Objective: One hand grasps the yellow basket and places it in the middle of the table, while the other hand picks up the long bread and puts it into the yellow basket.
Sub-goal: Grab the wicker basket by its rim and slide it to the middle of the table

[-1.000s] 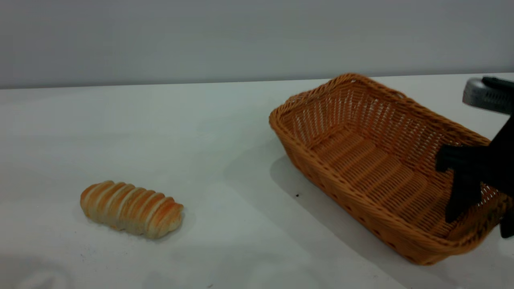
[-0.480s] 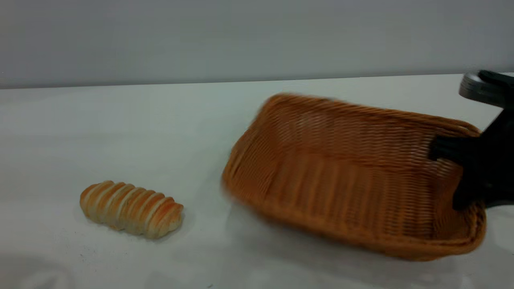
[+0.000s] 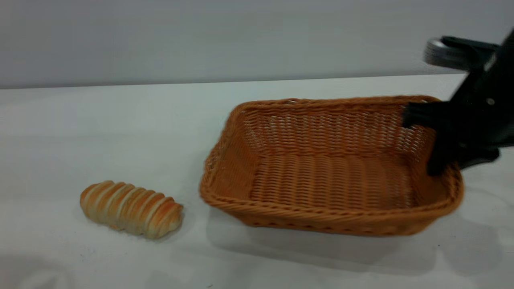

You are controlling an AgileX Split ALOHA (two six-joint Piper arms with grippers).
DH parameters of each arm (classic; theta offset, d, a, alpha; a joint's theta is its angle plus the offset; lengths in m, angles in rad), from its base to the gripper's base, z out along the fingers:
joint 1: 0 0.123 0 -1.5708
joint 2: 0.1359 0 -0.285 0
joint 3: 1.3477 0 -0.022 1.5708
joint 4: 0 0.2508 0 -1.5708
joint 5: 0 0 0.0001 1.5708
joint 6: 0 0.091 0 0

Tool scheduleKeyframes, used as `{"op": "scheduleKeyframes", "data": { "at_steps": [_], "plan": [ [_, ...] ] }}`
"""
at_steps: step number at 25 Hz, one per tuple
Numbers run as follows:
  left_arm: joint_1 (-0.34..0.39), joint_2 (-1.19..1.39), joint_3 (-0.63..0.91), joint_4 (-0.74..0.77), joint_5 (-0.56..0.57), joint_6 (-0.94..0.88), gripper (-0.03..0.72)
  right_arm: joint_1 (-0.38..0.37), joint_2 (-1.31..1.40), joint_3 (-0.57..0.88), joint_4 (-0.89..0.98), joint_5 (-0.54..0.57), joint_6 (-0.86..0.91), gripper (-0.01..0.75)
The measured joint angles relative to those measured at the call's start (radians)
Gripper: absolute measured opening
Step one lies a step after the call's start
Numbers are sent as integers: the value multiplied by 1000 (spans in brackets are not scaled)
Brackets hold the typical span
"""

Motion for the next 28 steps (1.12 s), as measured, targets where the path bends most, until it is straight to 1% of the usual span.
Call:
{"op": "scheduleKeyframes", "data": {
  "at_steps": [5, 10, 13, 14, 15, 17, 20, 23, 25, 26, 28],
  "plan": [
    [0, 0, 0, -3, 0, 0, 490, 40, 49, -58, 107, 20, -114, 54],
    [0, 0, 0, -5, 1, 0, 490, 63, 84, -72, 209, 5, -197, 58],
    [0, 0, 0, -5, 1, 0, 490, 63, 86, -72, 238, -13, -253, 81],
    [0, 0, 0, -5, 1, 0, 490, 63, 86, -72, 245, -14, -270, 103],
    [0, 0, 0, -5, 0, 0, 490, 63, 86, -74, 256, -14, -293, 136],
    [0, 0, 0, -5, -4, 0, 490, 63, 86, -74, 277, -12, -337, 228],
    [0, 0, 0, -5, -10, 0, 490, 63, 86, -75, 293, 6, -404, 428],
    [0, 0, 0, -5, -34, 1, 490, 63, 68, -75, 293, 49, -465, 601],
    [0, 1, 0, -5, -58, 7, 490, 63, 33, -75, 275, 86, -510, 670],
    [0, 5, 0, -5, -72, 8, 490, 63, 9, -75, 254, 107, -535, 689],
    [0, 19, 0, -10, -88, 9, 490, 63, -39, -75, 217, 147, -565, 699]
  ]
}}
